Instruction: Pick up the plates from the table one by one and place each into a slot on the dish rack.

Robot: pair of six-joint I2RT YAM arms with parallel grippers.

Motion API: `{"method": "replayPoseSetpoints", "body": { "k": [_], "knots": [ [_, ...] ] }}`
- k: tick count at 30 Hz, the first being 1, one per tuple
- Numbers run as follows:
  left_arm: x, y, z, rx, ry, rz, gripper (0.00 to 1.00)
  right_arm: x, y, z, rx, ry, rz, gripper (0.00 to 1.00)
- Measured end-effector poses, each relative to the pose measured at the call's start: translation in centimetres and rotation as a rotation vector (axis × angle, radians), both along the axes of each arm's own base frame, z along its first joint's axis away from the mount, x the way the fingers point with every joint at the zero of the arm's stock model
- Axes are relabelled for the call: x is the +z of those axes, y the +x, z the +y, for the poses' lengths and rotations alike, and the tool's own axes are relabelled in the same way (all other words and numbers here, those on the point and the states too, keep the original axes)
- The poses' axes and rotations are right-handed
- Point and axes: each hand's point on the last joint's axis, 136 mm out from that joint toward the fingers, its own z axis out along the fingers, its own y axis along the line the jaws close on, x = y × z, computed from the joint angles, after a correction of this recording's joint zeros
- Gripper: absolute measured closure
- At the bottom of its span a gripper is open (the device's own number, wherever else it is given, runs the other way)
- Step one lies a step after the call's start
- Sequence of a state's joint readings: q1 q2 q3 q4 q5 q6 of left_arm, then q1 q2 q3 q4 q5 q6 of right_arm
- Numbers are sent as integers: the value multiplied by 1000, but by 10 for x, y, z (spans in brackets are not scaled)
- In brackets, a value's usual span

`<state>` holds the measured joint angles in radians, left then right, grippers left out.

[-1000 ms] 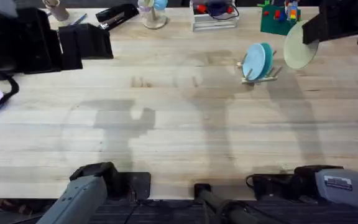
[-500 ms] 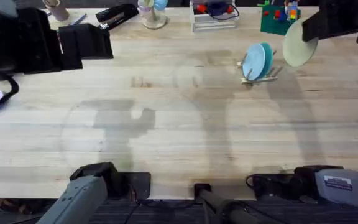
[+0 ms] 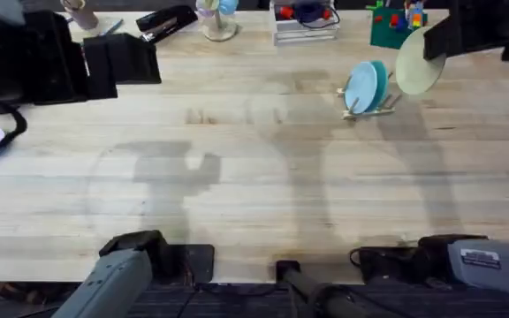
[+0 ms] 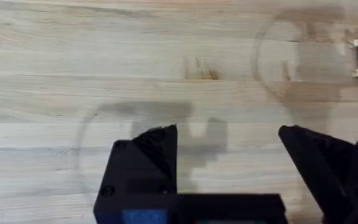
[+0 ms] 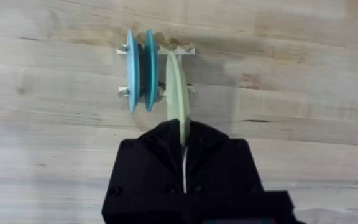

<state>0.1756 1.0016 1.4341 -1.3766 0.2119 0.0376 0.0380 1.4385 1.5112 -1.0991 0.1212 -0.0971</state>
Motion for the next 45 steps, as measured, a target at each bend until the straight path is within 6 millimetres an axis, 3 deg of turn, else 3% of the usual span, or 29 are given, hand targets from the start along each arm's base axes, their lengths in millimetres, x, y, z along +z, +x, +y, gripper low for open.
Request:
{"method": "replayPoseSetpoints", "body": {
  "k": [24,33,45],
  "knots": [
    [0,0,0,0,0,0,6,-40,20,2,-8,11,102,973],
    [0,0,0,0,0,0,6,-42,26,3,-10,12,90,973],
    [0,0,0,0,0,0,6,-64,33,3,-16,15,146,973]
  ]
}}
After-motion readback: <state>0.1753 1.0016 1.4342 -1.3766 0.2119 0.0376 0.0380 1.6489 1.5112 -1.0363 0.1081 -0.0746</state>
